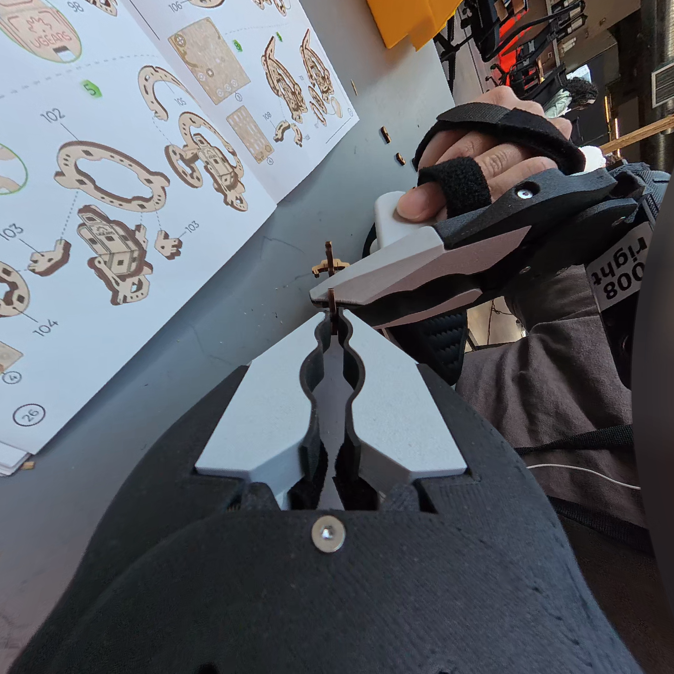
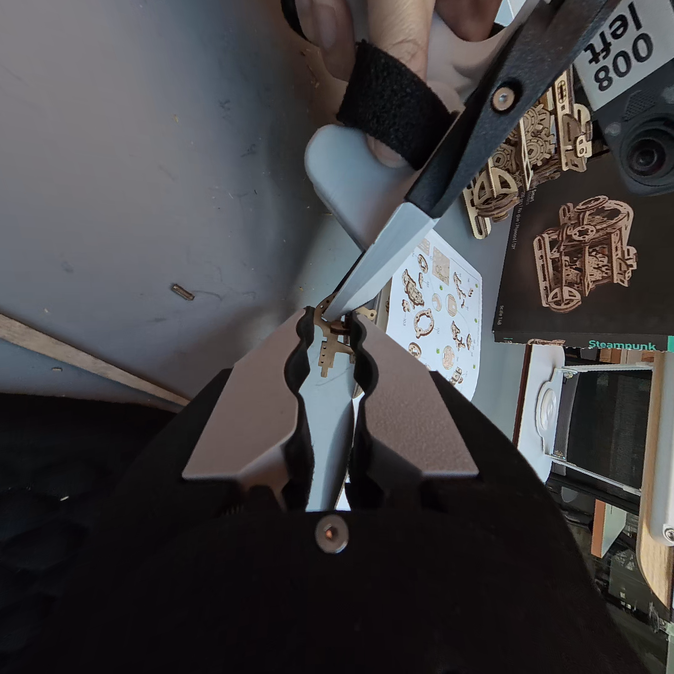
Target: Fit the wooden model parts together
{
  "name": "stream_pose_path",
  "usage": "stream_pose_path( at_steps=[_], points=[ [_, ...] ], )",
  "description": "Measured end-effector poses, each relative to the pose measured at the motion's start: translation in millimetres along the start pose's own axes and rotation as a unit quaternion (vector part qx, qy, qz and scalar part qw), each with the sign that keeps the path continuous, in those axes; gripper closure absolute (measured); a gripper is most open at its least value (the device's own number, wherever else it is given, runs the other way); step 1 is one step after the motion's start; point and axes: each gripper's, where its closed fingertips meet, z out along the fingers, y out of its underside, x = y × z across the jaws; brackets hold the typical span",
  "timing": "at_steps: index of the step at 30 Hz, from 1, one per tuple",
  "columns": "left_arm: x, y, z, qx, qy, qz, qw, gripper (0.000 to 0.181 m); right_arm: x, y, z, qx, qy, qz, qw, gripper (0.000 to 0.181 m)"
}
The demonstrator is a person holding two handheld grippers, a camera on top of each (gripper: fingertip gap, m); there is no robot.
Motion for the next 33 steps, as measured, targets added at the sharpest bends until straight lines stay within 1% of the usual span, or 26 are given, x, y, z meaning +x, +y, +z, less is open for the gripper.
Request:
stream_pose_path(
  at_steps=[1, 6, 10, 16, 22, 28, 31, 33],
  points=[
    [0.0, 0.3, 0.2, -0.001, 0.000, 0.000, 1.000, 0.181, -0.3, -0.1, 0.0, 0.000, 0.000, -0.001, 1.000, 0.166],
    [-0.2, -0.2, 0.0, 0.001, 0.000, 0.003, 1.000, 0.181, 0.1, 0.3, 0.1, 0.002, 0.001, 0.001, 1.000, 0.165],
    [-0.5, -4.4, -2.0, 0.014, 0.002, 0.004, 1.000, 0.181, 4.8, 0.8, 0.3, 0.016, -0.009, 0.048, 0.999, 0.163],
    [-0.5, -1.6, 1.1, 0.003, -0.014, 0.027, 1.000, 0.180, 0.0, 1.1, -0.2, 0.030, -0.033, 0.058, 0.997, 0.163],
    [0.1, 1.4, 4.4, -0.006, -0.010, 0.025, 1.000, 0.180, -5.4, 1.4, -1.0, 0.031, -0.051, 0.066, 0.996, 0.164],
    [-1.4, 1.9, 4.8, -0.007, -0.015, 0.029, 0.999, 0.180, -5.9, 2.0, -0.1, 0.024, -0.043, 0.055, 0.997, 0.164],
    [-0.3, -4.0, -1.6, 0.012, 0.000, 0.016, 1.000, 0.181, 3.8, -0.7, -0.4, 0.034, -0.005, 0.044, 0.998, 0.163],
    [1.9, -7.1, -5.2, 0.023, 0.019, 0.003, 1.000, 0.181, 8.4, -3.6, -3.1, 0.044, 0.003, 0.051, 0.998, 0.163]
  ],
)
